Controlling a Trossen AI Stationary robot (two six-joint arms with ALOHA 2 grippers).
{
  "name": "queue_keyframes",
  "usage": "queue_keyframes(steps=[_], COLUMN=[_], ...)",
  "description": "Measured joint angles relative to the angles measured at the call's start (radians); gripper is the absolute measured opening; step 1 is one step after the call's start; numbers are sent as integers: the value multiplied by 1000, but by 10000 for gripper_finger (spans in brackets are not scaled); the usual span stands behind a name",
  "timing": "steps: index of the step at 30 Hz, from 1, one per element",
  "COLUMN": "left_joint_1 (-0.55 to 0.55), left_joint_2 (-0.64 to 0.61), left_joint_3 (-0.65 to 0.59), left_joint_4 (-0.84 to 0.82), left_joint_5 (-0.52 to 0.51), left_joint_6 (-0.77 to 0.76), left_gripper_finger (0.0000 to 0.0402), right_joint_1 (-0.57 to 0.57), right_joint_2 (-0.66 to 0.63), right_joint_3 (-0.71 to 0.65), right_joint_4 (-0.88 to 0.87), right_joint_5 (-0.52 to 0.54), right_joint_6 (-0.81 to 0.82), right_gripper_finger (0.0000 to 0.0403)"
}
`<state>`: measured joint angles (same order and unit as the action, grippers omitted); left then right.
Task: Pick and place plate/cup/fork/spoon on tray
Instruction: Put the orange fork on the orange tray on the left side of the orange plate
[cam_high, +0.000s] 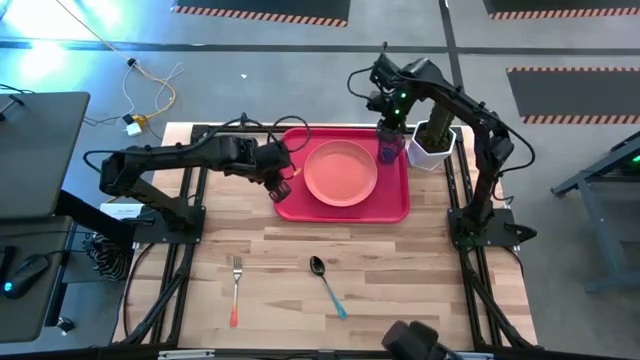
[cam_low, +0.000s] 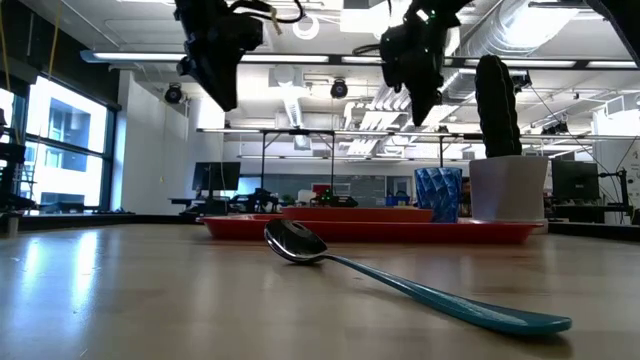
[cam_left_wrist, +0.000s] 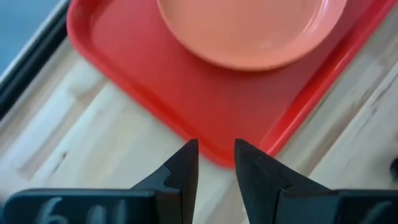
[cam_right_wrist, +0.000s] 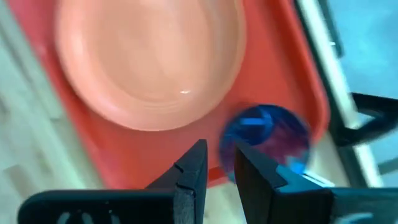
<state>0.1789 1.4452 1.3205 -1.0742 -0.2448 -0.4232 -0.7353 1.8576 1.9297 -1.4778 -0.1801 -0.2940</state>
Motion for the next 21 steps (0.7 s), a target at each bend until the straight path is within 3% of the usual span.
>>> queue_keyframes(steps=[11, 21], left_joint_1=[-126, -313], left_joint_2=[0, 0], left_joint_3=[0, 0], left_joint_4=[-160, -318], left_joint_5=[-35, -111], left_joint_6=[-153, -375], left_gripper_finger=[94, 94], right_joint_1=[237, 471], right_joint_2=[0, 0], right_joint_3=[27, 27], right_joint_4=[-93, -94], right_joint_5=[-14, -14], right_joint_6=[186, 358], right_gripper_finger=[69, 69])
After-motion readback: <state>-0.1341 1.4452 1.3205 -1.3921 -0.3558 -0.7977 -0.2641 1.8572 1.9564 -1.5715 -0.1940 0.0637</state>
